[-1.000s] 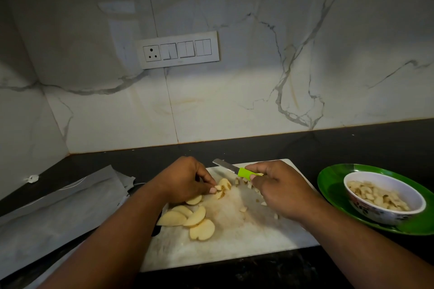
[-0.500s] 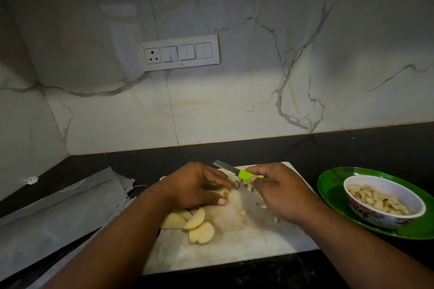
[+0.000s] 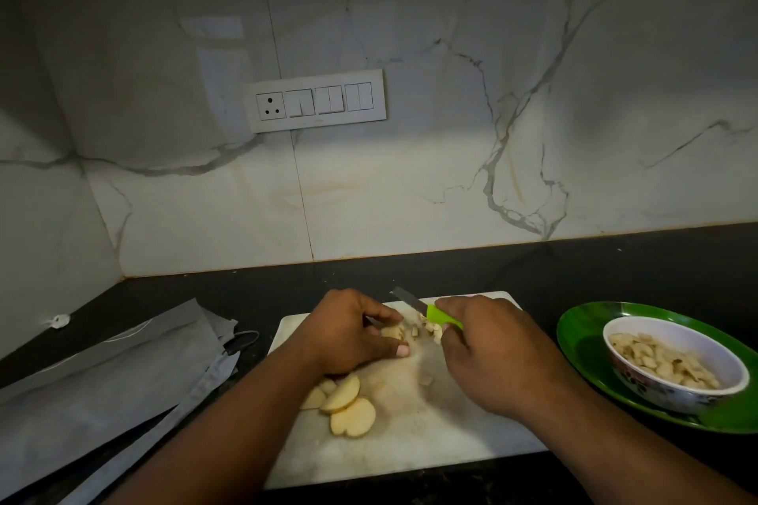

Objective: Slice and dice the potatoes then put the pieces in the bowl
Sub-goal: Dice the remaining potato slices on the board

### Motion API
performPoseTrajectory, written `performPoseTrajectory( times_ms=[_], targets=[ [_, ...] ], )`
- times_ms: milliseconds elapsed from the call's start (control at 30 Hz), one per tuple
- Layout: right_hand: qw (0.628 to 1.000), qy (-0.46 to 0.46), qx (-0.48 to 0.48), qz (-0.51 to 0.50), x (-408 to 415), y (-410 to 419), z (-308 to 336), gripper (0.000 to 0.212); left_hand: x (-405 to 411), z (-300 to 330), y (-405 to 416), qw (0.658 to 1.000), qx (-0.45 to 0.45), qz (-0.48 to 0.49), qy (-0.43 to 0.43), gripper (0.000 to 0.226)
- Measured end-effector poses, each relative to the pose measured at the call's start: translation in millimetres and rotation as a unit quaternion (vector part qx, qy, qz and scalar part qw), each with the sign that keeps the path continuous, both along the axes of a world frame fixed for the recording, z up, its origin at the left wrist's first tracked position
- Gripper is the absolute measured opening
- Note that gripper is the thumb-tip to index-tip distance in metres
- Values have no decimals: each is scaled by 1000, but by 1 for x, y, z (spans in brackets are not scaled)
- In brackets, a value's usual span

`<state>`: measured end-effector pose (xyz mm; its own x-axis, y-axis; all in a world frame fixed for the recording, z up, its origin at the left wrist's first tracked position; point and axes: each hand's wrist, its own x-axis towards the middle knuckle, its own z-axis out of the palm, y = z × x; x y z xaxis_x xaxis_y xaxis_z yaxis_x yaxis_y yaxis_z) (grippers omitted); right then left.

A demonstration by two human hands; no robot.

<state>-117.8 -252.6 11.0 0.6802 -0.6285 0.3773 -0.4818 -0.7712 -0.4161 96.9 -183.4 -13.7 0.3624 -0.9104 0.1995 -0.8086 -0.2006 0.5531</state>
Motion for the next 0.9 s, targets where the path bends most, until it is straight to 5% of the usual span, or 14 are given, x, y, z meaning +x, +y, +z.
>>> performPoseTrajectory(
  times_ms=[367,900],
  targets=[
    [996,73,-48,17,6,25,-5,39,5,-2,-1,1000,11,-3,28,14],
    [989,110,-99,0,17,44,-17,47,-4,4,-1,999,25,12,21,4]
  ],
)
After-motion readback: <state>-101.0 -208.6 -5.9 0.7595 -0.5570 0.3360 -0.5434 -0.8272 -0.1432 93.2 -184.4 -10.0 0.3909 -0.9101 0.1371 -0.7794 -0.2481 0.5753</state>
